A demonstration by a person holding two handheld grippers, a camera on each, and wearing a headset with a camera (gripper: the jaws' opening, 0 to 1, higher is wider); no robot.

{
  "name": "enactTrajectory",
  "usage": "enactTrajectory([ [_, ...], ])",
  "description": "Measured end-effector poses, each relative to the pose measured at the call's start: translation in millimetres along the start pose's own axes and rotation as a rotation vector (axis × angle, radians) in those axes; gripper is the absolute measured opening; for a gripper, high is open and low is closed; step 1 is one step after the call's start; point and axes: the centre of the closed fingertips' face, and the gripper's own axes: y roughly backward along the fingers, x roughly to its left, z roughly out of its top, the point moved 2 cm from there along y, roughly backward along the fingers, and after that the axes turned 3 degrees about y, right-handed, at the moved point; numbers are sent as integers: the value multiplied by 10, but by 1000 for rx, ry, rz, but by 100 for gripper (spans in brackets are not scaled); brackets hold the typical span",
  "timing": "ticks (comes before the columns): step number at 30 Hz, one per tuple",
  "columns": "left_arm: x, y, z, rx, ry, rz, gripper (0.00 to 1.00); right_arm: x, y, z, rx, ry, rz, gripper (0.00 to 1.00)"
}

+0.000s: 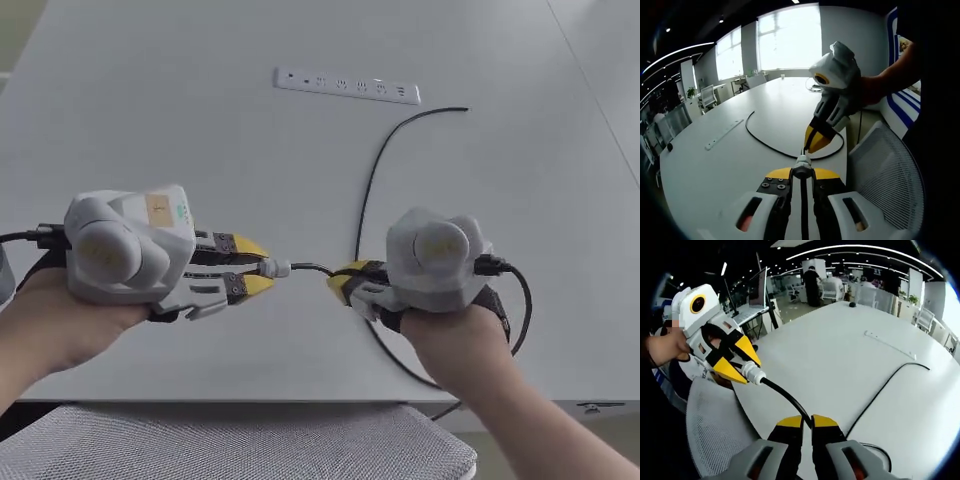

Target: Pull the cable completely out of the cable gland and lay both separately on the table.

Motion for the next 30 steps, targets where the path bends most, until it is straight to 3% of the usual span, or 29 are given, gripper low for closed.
enactTrajectory([
  [5, -4, 0, -10, 8, -3, 1, 15, 38, -24, -24, 10, 56, 1, 0],
  [8, -12, 2, -26, 12, -2, -1, 15, 16, -5, 1, -9, 169, -23, 1],
  [11, -32, -3, -39, 16, -4, -3, 15, 16, -7, -18, -1, 160, -23, 3],
  [16, -45, -3, -38, 18, -5, -6, 15, 2, 13, 11, -14, 219, -37, 5],
  [19, -34, 4, -33, 19, -5, -4, 15, 63, 41, 89, -46, 254, -19, 8],
  [25, -26, 2, -22, 15, -5, -6, 15, 257, 72, 250, -74, 473, -31, 15],
  [30, -35, -10, -28, 17, -2, -8, 15, 432, 49, 347, -92, 577, -23, 15],
])
